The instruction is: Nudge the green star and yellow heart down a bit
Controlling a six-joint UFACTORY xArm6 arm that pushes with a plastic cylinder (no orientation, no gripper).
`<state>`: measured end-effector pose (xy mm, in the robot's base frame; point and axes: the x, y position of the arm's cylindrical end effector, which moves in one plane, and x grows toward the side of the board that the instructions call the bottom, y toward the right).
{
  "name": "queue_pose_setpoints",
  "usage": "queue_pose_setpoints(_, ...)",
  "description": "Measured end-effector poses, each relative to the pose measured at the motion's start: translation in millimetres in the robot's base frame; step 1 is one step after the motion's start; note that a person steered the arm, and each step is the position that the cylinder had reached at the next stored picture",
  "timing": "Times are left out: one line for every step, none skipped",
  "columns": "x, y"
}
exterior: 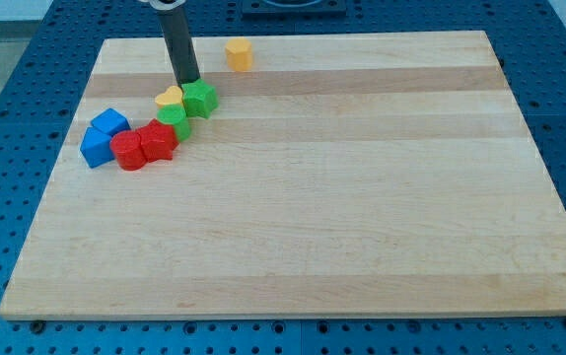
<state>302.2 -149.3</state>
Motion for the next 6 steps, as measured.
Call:
queue_pose_setpoints(-6.8,6.9)
queue_pose_setpoints(-15.1,23.7)
queue_pose_setpoints(-15.1,42.0)
queue_pose_setpoints(-4.7,42.0)
queue_pose_setpoints(9.0,41.9)
queue_pose_setpoints(18.6,36.1)
